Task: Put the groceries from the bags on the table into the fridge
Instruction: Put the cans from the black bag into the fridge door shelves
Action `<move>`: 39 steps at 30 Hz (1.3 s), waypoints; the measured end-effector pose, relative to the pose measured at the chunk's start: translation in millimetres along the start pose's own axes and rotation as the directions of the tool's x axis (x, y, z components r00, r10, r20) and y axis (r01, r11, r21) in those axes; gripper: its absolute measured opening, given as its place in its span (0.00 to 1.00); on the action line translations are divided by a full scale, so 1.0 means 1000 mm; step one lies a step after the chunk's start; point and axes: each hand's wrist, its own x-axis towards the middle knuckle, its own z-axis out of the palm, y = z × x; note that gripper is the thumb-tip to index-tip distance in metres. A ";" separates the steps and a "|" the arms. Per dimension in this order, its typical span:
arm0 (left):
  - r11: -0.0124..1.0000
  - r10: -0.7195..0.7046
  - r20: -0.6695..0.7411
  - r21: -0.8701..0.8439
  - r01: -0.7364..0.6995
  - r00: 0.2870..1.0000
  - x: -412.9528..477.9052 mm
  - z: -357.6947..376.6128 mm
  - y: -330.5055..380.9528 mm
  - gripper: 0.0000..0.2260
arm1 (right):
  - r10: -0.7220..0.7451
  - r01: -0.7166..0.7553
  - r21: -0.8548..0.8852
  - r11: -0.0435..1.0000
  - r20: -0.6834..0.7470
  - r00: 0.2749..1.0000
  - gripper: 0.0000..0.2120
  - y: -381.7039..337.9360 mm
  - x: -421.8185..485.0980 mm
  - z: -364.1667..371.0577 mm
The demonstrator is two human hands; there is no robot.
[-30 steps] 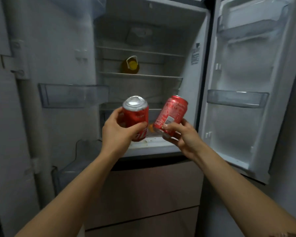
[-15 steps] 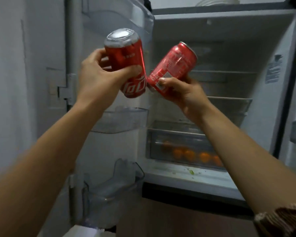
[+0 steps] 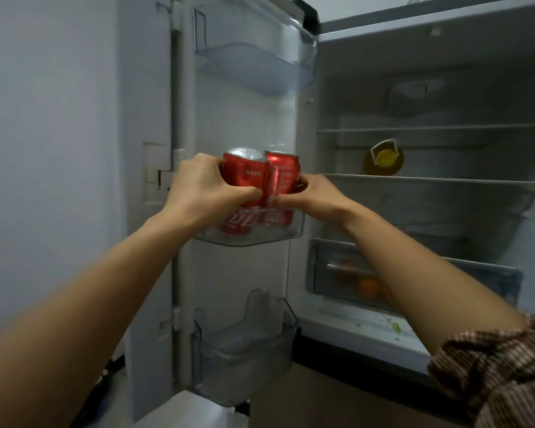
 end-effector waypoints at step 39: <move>0.935 -0.074 -0.094 0.340 0.102 0.993 -0.175 -0.234 -0.181 0.17 | -0.411 0.372 -0.225 0.900 -0.161 0.897 0.18 -0.138 -0.101 0.306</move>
